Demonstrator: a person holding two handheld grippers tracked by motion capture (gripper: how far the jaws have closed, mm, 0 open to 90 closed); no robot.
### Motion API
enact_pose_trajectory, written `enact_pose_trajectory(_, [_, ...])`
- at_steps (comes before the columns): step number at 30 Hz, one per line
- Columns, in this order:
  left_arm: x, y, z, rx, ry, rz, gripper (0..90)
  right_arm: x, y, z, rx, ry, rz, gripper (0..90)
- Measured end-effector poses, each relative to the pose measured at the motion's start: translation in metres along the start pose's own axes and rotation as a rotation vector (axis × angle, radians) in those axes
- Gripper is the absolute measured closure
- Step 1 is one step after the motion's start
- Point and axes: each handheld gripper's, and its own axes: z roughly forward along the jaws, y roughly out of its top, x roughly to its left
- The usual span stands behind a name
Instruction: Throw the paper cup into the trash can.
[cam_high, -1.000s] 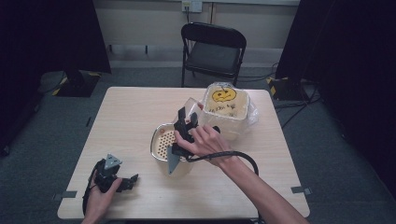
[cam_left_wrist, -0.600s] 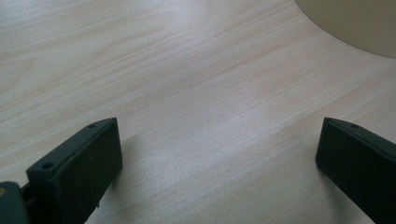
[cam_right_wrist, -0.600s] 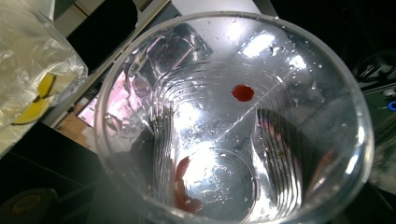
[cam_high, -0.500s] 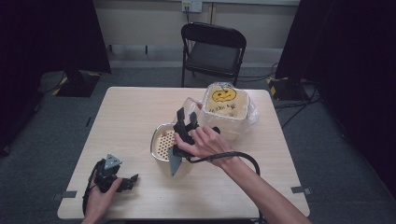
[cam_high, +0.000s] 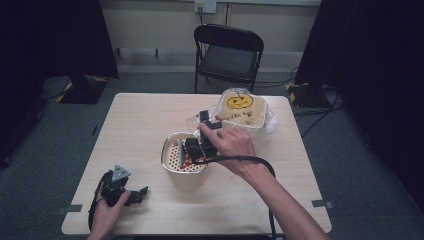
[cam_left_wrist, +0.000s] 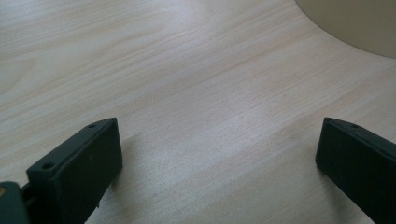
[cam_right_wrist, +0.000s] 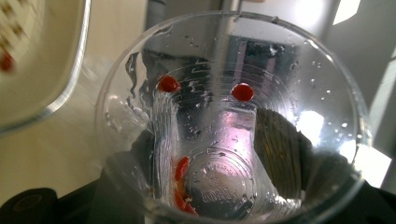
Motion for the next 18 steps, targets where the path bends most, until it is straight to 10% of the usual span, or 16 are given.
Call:
enact_pose_trajectory(1, [0.0, 0.0, 0.0, 0.0, 0.0, 0.0, 0.0, -0.011, -0.009, 0.001, -0.043, 0.092, 0.162, 48.6])
enact_pose_trajectory(2, [0.0, 0.0, 0.0, 0.0, 0.0, 0.0, 0.0, -0.011, -0.009, 0.001, -0.043, 0.092, 0.162, 48.6])
enact_pose_trajectory(3, [0.0, 0.0, 0.0, 0.0, 0.0, -0.001, 0.0, -0.021, -0.021, 0.003, -0.078, 0.184, 0.344, 48.7])
enact_pose_trajectory(4, [0.0, 0.0, 0.0, 0.0, 0.0, -0.001, 0.0, -0.021, -0.021, 0.003, -0.078, 0.184, 0.344, 48.7])
enact_pose_trajectory(5, [0.0, 0.0, 0.0, 0.0, 0.0, 0.0, 0.0, -0.032, -0.036, 0.005, -0.132, 0.281, 0.527, 48.7])
enact_pose_trajectory(7, [0.0, 0.0, 0.0, 0.0, 0.0, -0.001, 0.0, -0.04, -0.05, 0.009, -0.179, 0.372, 0.679, 48.6])
enact_pose_trajectory(8, [0.0, 0.0, 0.0, 0.0, 0.0, -0.001, 0.0, -0.04, -0.05, 0.009, -0.179, 0.372, 0.679, 48.6])
enact_pose_trajectory(9, [0.0, 0.0, 0.0, 0.0, 0.0, -0.001, 0.0, -0.047, -0.065, 0.014, -0.202, 0.441, 0.814, 48.4])
enact_pose_trajectory(14, [0.0, 0.0, 0.0, 0.0, 0.0, 0.0, 0.0, -0.053, -0.088, 0.025, -0.241, 0.568, 1.01, 47.3])
enact_pose_trajectory(15, [0.0, 0.0, 0.0, 0.0, 0.0, -0.001, 0.0, -0.056, -0.098, 0.03, -0.271, 0.608, 1.116, 47.2])
enact_pose_trajectory(18, [0.0, 0.0, 0.0, 0.0, 0.0, 0.0, 0.0, -0.058, -0.106, 0.035, -0.285, 0.627, 1.189, 47.2])
